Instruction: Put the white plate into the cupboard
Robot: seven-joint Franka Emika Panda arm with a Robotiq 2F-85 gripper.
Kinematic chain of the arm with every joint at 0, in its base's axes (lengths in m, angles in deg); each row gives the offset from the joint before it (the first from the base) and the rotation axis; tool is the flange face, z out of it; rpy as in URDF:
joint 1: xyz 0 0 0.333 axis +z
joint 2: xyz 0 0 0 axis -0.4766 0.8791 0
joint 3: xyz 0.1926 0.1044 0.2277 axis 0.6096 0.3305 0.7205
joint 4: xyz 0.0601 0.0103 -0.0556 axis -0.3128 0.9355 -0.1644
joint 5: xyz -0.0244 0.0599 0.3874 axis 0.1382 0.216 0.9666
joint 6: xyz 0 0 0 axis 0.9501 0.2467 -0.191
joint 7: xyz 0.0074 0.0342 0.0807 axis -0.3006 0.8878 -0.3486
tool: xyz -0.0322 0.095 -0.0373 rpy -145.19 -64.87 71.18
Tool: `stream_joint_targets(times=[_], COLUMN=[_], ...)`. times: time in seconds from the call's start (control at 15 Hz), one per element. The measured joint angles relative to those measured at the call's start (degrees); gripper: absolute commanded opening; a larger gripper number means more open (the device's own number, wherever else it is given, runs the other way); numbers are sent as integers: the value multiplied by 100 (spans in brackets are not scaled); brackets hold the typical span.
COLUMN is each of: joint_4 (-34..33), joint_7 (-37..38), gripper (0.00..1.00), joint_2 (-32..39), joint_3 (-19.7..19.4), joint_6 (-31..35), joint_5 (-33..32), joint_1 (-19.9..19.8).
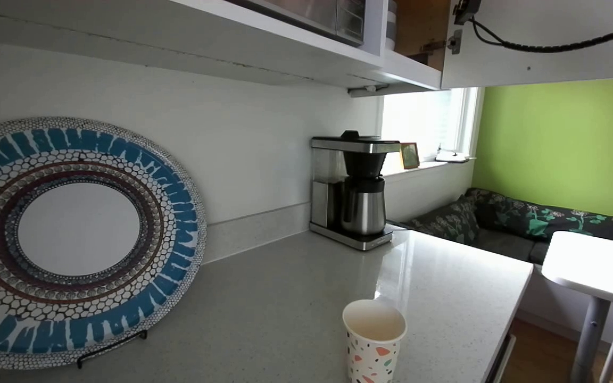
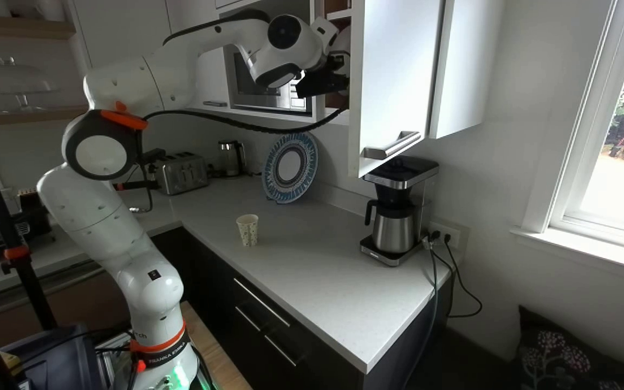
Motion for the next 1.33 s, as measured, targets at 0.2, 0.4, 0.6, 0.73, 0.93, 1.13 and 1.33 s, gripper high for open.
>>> stream_joint_targets(times=[0.2, 0.4, 0.6, 0.73, 0.93, 1.13, 1.33], joint_4=[111, 201, 206, 209, 211, 211, 206], joint_7=[3, 10, 27, 38, 93, 189, 342], gripper=[0, 0, 0, 26, 40, 62, 84], joint_2=[15, 26, 26, 26, 30, 31, 29], joint_3=[25, 26, 24, 23, 19, 18, 16], joint_6=[0, 0, 0, 0, 0, 0, 0], joint_5=[-246, -451, -557, -588, -589, -589, -612], joint_1=[-60, -129, -166, -182, -190, -195, -233])
